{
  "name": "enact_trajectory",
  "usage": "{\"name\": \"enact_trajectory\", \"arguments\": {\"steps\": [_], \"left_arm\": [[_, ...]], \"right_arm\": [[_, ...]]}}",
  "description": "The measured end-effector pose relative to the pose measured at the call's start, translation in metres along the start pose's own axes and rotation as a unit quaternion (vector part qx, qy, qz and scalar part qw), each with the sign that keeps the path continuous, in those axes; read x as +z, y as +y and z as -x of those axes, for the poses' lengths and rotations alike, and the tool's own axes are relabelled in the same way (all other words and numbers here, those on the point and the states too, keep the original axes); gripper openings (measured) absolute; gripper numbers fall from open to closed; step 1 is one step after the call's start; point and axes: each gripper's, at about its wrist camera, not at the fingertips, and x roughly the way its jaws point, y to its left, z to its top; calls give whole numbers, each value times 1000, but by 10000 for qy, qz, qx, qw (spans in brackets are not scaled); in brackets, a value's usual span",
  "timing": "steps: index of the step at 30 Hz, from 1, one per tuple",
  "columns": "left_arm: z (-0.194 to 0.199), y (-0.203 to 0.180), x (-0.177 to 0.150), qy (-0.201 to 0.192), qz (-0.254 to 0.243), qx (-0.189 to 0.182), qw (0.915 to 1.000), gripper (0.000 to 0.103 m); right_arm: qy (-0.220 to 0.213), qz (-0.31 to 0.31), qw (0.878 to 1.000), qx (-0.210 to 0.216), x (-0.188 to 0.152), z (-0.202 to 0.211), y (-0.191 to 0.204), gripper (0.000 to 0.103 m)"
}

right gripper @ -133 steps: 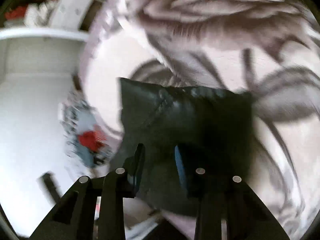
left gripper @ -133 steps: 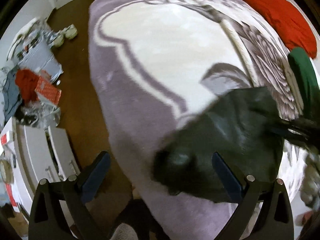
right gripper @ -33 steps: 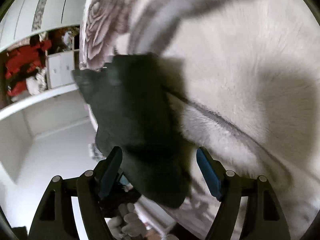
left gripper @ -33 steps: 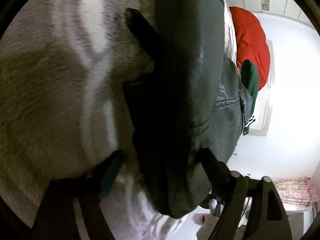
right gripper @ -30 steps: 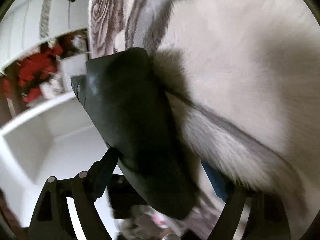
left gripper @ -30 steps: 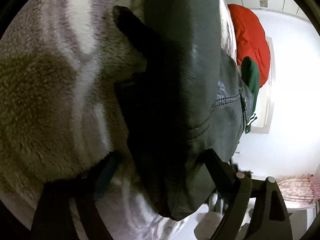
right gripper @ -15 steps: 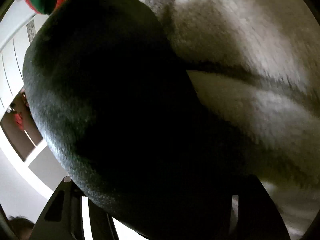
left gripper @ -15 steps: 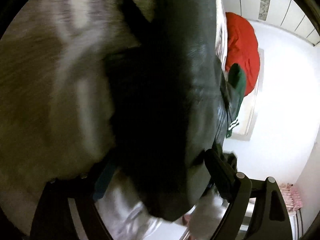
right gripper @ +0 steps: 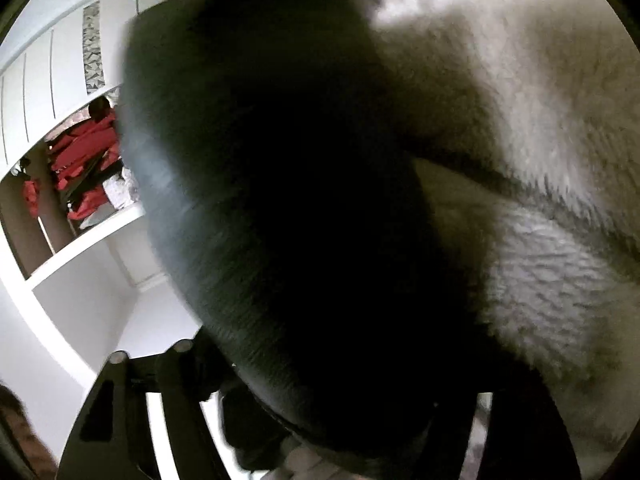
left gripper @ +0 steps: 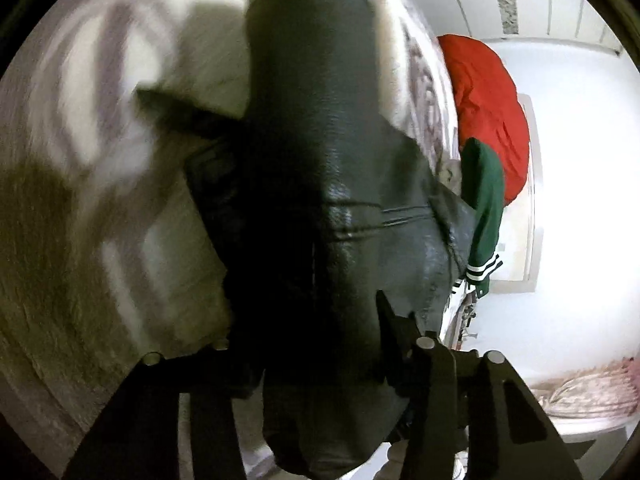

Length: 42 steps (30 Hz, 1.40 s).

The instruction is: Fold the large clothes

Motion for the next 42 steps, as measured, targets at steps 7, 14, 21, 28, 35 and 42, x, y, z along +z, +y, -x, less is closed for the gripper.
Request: {"name": "enact_trajectory", "arguments": {"steps": [7,14,21,28,35,42], "left_arm": [[11,-64,11,-242,-507,-253,9981,38],[3,-130,31,-309,-994,-631,9926,38],[-52,-225,69,-175,-1172,-1304,9844,38],[-132,-334,110,-69,-1513,-1906,9699,38],[-242,-363,116,137,-1523,-2103,9656,38],[-365,-315,99,742,-1367,-1575,9752,39]], "right_arm": [[-192,492,9984,191,4,30,68,47],[-496,932,9934,456,7,138,145,44],[-1076,1326,9840,503,52,239,252,44],[-1707,1810,9676,429,148,320,387,44],[-2046,1998,9579,258,280,420,468,44],[-1779,1518,9706,-576,424,461,426,44]]}}
